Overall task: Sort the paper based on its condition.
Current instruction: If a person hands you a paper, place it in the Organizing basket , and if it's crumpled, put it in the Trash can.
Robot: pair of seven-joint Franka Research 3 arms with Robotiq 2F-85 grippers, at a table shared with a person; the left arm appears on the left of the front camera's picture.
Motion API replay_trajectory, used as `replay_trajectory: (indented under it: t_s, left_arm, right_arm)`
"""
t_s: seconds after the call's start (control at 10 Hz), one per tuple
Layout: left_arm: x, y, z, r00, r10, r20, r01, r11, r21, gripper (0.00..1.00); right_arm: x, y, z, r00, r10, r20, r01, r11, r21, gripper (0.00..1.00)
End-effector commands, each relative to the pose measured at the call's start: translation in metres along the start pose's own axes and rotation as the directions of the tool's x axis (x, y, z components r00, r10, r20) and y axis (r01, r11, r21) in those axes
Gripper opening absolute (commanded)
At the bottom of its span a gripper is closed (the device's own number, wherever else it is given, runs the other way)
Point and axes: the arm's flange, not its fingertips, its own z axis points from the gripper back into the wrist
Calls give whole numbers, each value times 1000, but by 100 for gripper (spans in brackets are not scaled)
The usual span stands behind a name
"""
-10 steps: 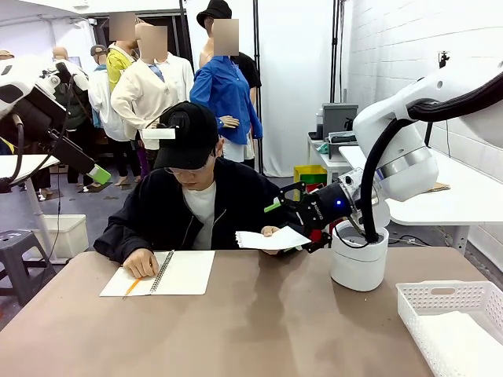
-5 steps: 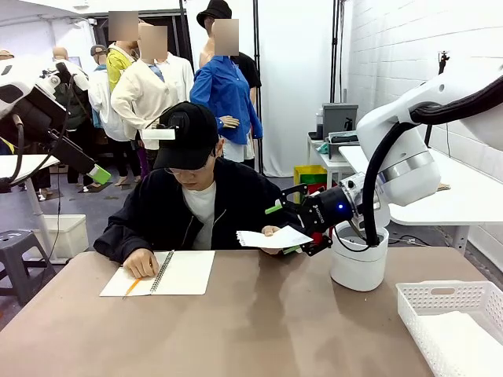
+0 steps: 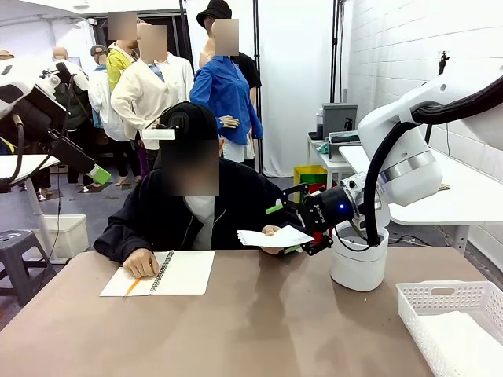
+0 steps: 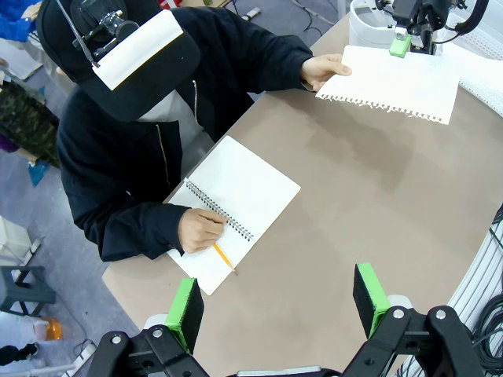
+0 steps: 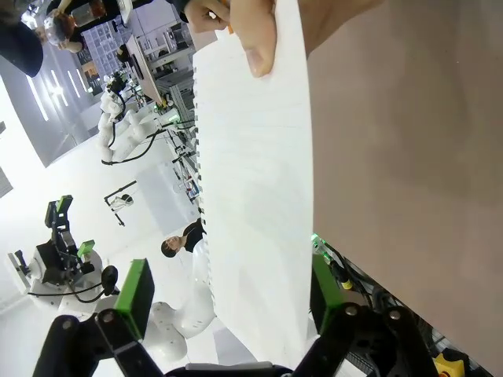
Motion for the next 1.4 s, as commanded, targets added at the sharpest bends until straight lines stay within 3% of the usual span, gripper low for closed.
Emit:
replay_trajectory:
  t_s: [0.0,0.3,1.3]
  left_arm:
    - [-1,0,0,1000,2,-9,-2,1000,7,100]
    - [-1,0,0,1000,2,-9,-2,1000,7,100]
    - [-1,0,0,1000,2,-9,-2,1000,7,100]
  right_arm:
    - [0,0,1,1000,-10,9,10,1000,-4,62]
    - [0,0,2,1000,-20,5,20,1000,-8,3]
    - [-1,1,3,1000,-20,-16,19,1000,-13,0]
